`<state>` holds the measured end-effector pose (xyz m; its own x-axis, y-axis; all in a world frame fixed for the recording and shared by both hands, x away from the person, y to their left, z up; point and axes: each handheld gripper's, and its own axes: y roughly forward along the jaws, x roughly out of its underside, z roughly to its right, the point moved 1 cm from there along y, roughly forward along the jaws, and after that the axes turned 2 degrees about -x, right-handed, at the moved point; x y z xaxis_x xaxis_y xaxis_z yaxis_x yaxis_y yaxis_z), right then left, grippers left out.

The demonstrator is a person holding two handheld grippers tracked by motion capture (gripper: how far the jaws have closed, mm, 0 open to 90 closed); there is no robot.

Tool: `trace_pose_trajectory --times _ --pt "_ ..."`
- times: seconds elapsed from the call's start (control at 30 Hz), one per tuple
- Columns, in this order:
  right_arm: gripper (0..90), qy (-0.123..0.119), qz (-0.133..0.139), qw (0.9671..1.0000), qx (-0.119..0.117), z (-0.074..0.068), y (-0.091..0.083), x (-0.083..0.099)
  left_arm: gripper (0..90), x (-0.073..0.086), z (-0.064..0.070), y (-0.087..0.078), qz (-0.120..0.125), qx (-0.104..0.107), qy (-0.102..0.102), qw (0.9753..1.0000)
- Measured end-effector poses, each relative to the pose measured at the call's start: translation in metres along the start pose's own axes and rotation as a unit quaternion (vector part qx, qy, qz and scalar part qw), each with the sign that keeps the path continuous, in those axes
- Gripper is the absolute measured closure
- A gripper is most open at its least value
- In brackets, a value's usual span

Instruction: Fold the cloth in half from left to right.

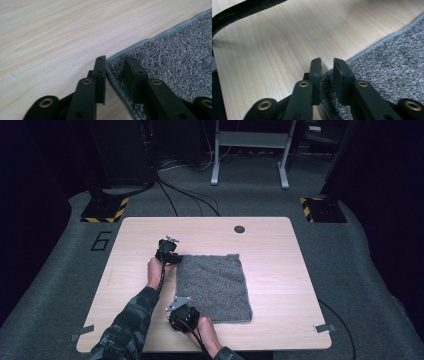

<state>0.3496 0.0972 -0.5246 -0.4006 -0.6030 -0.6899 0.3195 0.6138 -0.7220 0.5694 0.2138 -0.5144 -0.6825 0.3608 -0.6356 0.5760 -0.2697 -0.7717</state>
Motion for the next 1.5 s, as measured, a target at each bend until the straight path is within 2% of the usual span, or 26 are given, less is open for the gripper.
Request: trace_pose_trajectory --times 0.13,0.23,0.27,0.37,0.43,0.5,0.6,0.77,0.9,1.0,1.17,1.5 --pt "85.0 0.007 0.004 1.0 -0.004 0.003 0.0 0.001 83.0 0.0 0.004 0.0 0.003 0.005 0.007 1.0" --pt "86.9 0.012 0.004 0.9999 -0.008 0.005 -0.001 0.002 86.0 0.0 0.005 0.0 0.005 0.003 0.008 1.0" --pt "87.3 0.02 0.008 0.9997 -0.006 0.004 -0.001 0.002 86.4 0.0 0.006 0.001 0.006 0.002 0.008 1.0" --pt "87.8 0.011 0.017 0.9998 -0.001 0.005 0.0 0.003 86.9 0.0 0.006 0.001 0.006 0.002 0.006 1.0" --pt "87.9 0.02 0.011 0.9997 -0.005 0.003 -0.002 0.003 87.1 0.001 0.006 0.0 0.004 0.005 0.001 1.0" --pt "88.1 0.018 0.021 0.9996 -0.006 0.002 -0.003 0.003 87.2 0.001 0.005 0.0 0.007 0.005 0.0 1.0" --pt "88.2 0.01 0.03 0.9995 -0.007 0.003 -0.008 0.002 87.2 0.0 0.006 -0.001 0.007 0.007 0.002 1.0" --pt "88.1 0.025 0.044 0.9987 -0.01 0.007 -0.017 0.001 87.3 -0.002 0.005 -0.005 0.006 0.008 0.007 0.9999" --pt "88.1 0.026 0.059 0.9979 -0.01 0.01 -0.024 0.0 87.3 -0.005 0.003 -0.008 0.007 0.008 0.01 0.9999" --pt "88.2 0.029 0.058 0.9979 -0.012 0.009 -0.029 -0.001 87.3 -0.01 0.002 -0.012 0.005 0.005 0.013 0.9999" --pt "88.1 0.029 0.076 0.9966 -0.006 0.009 -0.036 -0.005 87.4 -0.019 -0.001 -0.019 0.013 -0.004 0.017 0.9998" --pt "88.2 0.033 0.115 0.9928 0.002 0.011 -0.057 -0.013 87.4 -0.042 -0.002 -0.038 0.01 -0.021 0.033 0.9992"
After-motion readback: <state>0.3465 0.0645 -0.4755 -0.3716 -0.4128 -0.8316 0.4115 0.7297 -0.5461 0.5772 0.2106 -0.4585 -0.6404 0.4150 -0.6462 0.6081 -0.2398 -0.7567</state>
